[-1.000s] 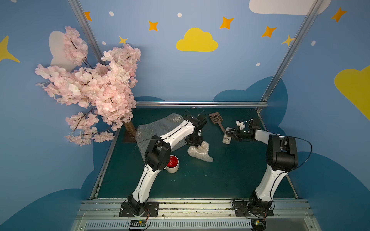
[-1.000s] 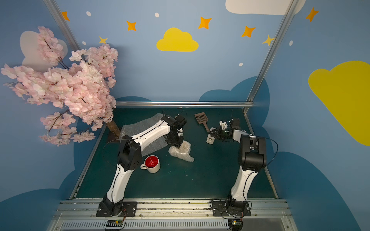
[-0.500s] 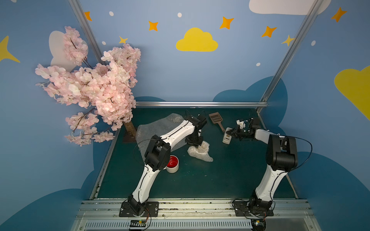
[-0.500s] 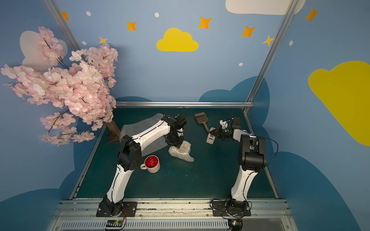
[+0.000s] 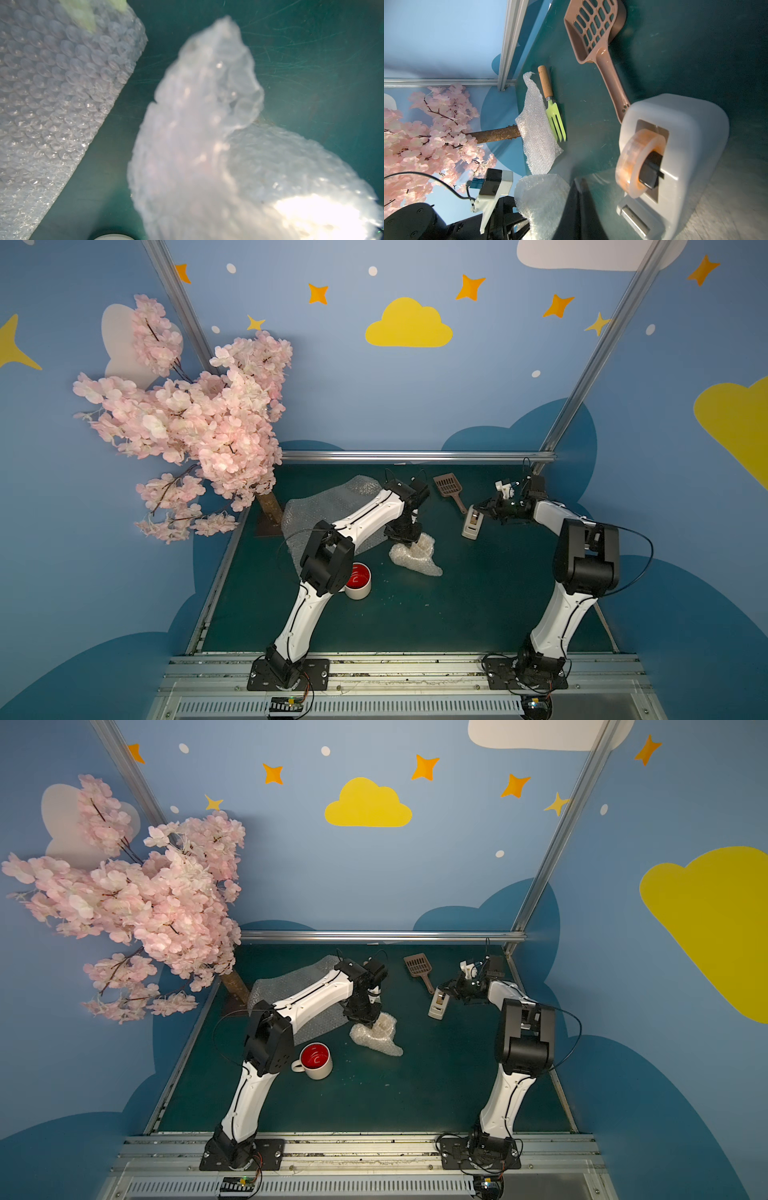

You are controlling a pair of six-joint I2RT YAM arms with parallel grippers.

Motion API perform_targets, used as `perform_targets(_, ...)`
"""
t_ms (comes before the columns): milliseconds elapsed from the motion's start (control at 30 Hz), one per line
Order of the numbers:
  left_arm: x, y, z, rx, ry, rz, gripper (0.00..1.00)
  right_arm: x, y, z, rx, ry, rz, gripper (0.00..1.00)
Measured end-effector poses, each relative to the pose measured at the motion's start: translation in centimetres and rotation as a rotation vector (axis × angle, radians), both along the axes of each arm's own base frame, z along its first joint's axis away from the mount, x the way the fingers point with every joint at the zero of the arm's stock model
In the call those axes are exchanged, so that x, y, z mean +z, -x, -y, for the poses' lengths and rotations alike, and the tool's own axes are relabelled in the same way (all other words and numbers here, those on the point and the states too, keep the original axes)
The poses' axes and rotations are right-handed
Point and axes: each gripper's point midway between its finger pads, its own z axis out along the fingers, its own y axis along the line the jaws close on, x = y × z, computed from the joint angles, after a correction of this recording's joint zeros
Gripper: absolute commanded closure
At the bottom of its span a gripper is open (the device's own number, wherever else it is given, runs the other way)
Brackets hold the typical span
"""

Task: Wrap mugs in bubble wrap
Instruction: Tear off the tape using the Tape Cutter.

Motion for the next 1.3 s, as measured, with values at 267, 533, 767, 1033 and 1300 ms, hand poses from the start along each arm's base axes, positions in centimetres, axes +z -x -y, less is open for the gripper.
perform_targets(267,0.0,0.0,0.0,0.0,0.0,0.0,0.77,0.0,0.3,-0.1,0.008,-0.014,-0.013,1.0)
perform_targets(533,0.1,0.0,0.0,0.0,0.0,0.0,0.78,0.7,0.2,0.1,0.011,-0.014,-0.016,1.0)
perform_targets(767,0.1,0.0,0.1,-0.001,0.0,0.0,0.78,0.9,0.1,0.1,0.014,-0.017,-0.01,1.0)
perform_targets(1033,0.1,0.0,0.1,-0.001,0.0,0.0,0.78,-0.2,3.5,-1.1,0.041,-0.045,-0.064,1.0)
perform_targets(1300,0.1,0.0,0.1,0.0,0.0,0.0,0.78,-2.9,7.0,-2.9,0.066,-0.052,-0.138,1.0)
